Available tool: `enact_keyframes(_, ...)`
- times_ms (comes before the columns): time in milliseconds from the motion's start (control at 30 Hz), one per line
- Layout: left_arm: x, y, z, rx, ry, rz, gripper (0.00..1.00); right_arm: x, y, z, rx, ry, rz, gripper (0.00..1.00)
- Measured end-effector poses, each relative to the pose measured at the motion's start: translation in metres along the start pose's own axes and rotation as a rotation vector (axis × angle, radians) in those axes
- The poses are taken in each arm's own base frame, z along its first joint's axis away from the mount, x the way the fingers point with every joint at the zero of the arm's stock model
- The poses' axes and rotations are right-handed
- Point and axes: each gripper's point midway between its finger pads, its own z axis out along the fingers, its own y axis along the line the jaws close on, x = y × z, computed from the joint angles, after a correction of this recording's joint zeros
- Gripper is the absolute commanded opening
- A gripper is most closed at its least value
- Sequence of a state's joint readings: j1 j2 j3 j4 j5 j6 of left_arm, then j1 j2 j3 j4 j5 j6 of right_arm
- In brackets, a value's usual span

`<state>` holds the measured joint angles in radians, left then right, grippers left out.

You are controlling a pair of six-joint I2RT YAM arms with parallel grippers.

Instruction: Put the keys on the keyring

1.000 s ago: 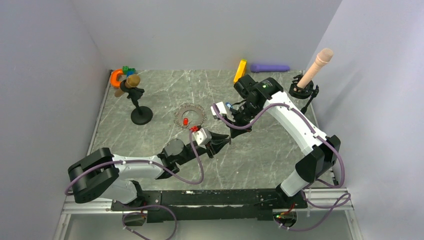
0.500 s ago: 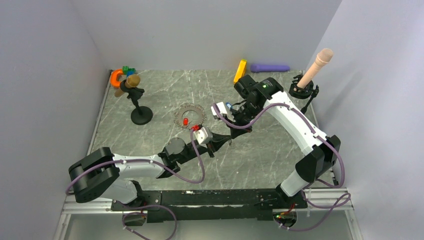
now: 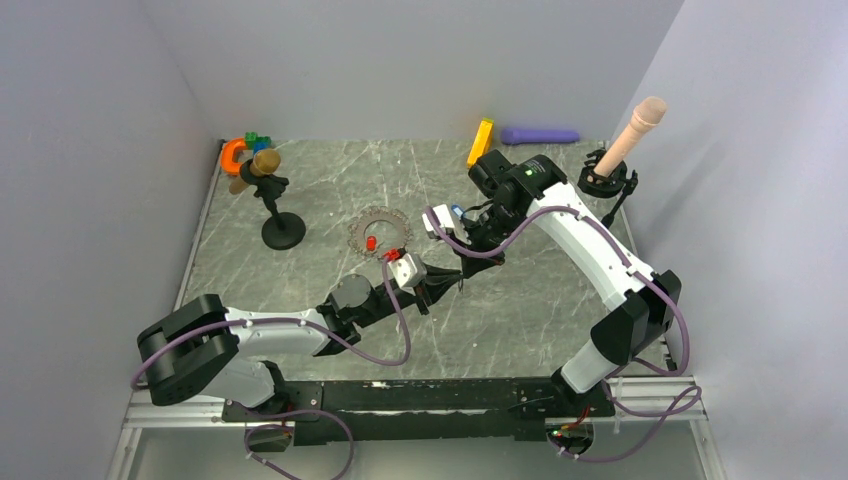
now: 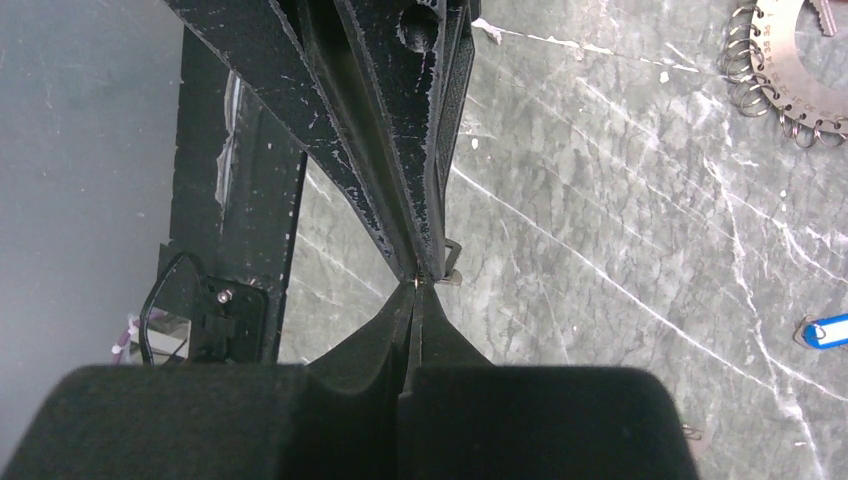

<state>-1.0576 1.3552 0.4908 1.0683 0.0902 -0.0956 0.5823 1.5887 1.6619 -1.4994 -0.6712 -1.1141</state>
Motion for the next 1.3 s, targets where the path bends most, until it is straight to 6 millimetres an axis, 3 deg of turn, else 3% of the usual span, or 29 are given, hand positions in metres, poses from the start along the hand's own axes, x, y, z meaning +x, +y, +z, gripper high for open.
enact_keyframes(133, 0.000, -0.001, 0.000, 0.002, 0.001, -0.003, 0.00, 0.000, 0.000, 0.000, 0.000, -0.001, 0.000, 0.00)
enact_keyframes(300, 0.001, -0.002, 0.000, 0.010, 0.006, -0.003, 0.00, 0.000, 0.000, 0.000, 0.000, 0.001, 0.001, 0.02)
enact_keyframes(567, 0.000, 0.005, -0.007, -0.037, -0.007, -0.010, 0.00, -0.006, 0.001, 0.003, -0.011, -0.039, 0.014, 0.34)
enact_keyframes(700, -0.007, 0.008, -0.013, -0.061, -0.031, -0.025, 0.00, -0.008, 0.001, 0.010, -0.021, -0.074, 0.035, 0.44)
enact_keyframes(833, -0.018, 0.014, -0.022, -0.100, -0.088, -0.051, 0.00, -0.015, -0.004, 0.008, 0.000, -0.138, 0.040, 0.45)
enact_keyframes(1100, -0.032, 0.027, -0.046, -0.189, -0.223, -0.132, 0.00, -0.023, -0.017, -0.025, 0.154, -0.396, 0.062, 0.37)
enact_keyframes(1300, -0.035, 0.032, -0.046, -0.212, -0.272, -0.179, 0.00, -0.036, -0.016, -0.020, 0.117, -0.530, 0.042, 0.34)
